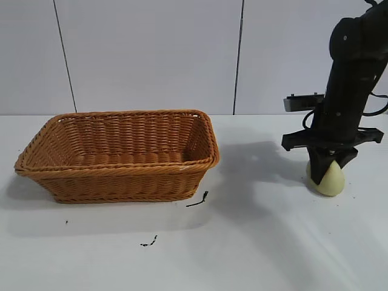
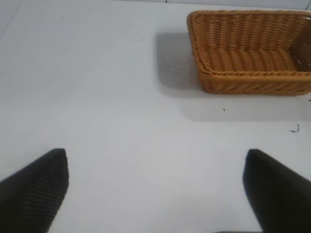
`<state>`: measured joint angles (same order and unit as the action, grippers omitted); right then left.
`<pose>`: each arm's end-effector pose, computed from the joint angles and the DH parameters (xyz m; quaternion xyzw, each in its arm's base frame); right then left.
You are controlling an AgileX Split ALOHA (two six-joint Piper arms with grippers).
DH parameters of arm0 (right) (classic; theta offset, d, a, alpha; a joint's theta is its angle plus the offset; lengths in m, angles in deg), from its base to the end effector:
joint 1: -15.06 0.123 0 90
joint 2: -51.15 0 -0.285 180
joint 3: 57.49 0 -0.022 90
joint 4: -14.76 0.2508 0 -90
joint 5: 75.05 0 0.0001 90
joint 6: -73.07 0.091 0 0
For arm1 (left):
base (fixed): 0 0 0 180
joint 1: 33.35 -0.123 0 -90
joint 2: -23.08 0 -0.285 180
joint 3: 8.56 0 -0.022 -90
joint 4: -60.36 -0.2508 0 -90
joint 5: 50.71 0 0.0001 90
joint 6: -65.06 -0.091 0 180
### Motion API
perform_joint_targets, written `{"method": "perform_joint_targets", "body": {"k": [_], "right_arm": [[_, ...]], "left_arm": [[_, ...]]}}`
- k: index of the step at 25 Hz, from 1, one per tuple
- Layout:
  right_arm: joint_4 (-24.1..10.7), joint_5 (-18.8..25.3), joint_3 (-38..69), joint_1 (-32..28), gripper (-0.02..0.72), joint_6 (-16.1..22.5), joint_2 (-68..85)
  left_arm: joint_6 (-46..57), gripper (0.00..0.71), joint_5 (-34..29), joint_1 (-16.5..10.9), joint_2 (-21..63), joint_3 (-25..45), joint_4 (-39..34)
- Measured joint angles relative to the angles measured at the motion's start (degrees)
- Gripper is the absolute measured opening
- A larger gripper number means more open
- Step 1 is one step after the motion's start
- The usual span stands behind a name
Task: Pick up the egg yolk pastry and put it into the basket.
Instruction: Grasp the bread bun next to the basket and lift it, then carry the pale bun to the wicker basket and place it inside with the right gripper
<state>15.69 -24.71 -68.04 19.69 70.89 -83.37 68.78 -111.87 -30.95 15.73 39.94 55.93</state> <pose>0.4276 0.0358 0.1138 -0.0545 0.9973 0.0076 0.0495 -0.0063 0.0064 0.2772 -0.0116 0.8520 0.0107 0.5234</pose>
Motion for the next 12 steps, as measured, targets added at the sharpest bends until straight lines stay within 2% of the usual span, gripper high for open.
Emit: {"method": "perform_joint_targets", "body": {"k": [4, 12], "right_arm": [[-0.1, 2.5, -1.2, 0.0, 0.105, 0.0, 2.3], [-0.2, 12.7, -11.8, 0.0, 0.105, 0.0, 10.8]], "left_arm": [[0.0, 0.696, 0.0, 0.0, 0.0, 0.0, 0.0], [0.0, 0.696, 0.0, 0.0, 0.0, 0.0, 0.0]]}}
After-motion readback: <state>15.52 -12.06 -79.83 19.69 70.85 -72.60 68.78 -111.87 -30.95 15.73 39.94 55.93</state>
